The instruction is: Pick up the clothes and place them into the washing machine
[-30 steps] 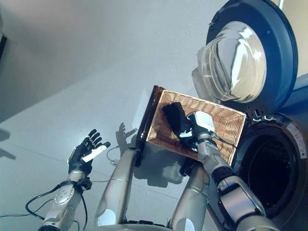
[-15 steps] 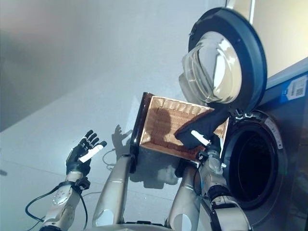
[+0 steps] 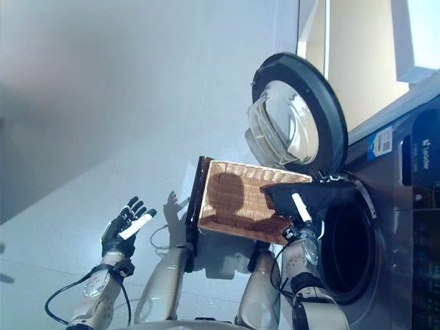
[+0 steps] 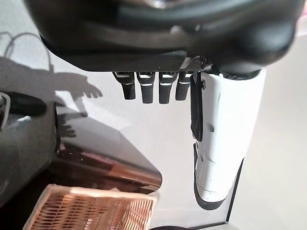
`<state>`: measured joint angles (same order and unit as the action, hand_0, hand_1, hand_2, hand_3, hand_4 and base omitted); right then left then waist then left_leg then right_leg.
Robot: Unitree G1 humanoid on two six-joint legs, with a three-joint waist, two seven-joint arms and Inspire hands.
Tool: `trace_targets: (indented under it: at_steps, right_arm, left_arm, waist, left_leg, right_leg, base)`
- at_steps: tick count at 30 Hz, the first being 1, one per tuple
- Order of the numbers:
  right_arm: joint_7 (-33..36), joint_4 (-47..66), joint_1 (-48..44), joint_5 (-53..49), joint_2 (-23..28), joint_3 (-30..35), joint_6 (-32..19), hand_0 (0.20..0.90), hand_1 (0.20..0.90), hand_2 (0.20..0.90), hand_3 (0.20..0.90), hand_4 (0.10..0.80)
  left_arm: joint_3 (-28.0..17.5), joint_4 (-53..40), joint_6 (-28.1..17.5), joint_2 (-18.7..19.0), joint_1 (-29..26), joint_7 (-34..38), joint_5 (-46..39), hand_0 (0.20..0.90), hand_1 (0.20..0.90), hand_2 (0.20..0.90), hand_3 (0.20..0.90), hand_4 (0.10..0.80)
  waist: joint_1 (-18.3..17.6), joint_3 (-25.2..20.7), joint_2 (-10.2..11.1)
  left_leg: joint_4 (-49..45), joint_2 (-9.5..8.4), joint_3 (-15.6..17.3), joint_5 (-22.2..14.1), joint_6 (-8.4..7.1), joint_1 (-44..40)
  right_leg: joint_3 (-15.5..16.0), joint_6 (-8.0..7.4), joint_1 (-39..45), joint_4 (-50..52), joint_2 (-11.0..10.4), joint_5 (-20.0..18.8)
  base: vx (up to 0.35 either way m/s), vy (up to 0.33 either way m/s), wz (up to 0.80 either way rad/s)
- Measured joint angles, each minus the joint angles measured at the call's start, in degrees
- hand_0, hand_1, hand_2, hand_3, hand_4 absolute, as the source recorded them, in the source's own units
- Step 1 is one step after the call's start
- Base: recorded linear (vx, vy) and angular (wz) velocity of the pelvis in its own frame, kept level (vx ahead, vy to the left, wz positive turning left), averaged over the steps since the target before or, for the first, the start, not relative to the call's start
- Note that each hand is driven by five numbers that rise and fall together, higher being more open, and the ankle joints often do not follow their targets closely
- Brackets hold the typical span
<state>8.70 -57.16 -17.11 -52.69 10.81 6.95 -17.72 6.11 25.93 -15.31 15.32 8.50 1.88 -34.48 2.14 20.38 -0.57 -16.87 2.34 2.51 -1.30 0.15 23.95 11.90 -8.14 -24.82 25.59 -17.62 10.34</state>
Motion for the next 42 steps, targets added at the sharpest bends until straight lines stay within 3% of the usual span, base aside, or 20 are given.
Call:
trace_targets:
  at_steps: [8,14,28,42]
  right_arm:
    - [-0.22,-3.27,4.60,-1.91,-1.48,0.57,0.28,0.200,0.200,0.200,0.200,0.300]
    - [-1.12,-6.88,5.00,-9.02,-3.74,6.66,0.20,0.200,0.200,0.200,0.200,0.300]
    - [-0.27,-9.96,4.37,-18.82,-5.06,11.13,-2.40,0.200,0.200,0.200,0.200,0.300]
    - [2.93,-12.33,6.35,-22.63,-2.55,17.49,-4.85,0.200,0.200,0.200,0.200,0.300]
  left_arm:
    - [1.42,3.57,0.38,-2.19,0.27,-0.58,0.04,0.900,0.900,0.900,0.900,0.800]
    - [1.41,4.05,1.38,-2.29,1.94,-0.55,0.02,0.900,0.900,0.900,0.900,0.800]
    - [4.87,4.05,2.07,-3.25,7.59,-0.67,-0.28,0.900,0.900,0.900,0.900,0.800]
    - [6.50,5.35,2.31,-3.71,6.94,-1.80,-1.05,0.900,0.900,0.900,0.900,0.800]
  waist:
    - [-0.60,-4.31,-0.28]
    - [-1.38,-7.35,-0.86]
    - [-1.37,-10.85,-3.76]
    - [-4.15,-12.32,-7.54]
  left_leg:
    - [7.83,0.49,0.63,1.31,-0.18,-10.03]
    - [10.47,0.58,0.99,1.49,-0.31,-14.39]
    - [11.87,0.55,2.34,1.75,-0.19,-14.58]
    - [13.27,-0.23,4.23,1.92,0.09,-14.54]
  right_leg:
    - [0.95,-0.90,10.45,-9.66,1.98,-2.96]
    - [1.26,-1.24,14.51,-12.17,2.41,-3.20]
    - [-0.10,-1.16,13.31,-12.89,2.49,-3.41]
    - [-2.44,-1.89,11.10,-12.85,1.98,-3.84]
  base:
    - [0.121,-0.021,-0.10]
    - [0.090,0.000,-0.03]
    - [0.000,0.010,-0.04]
    - [-0.002,0.025,-0.07]
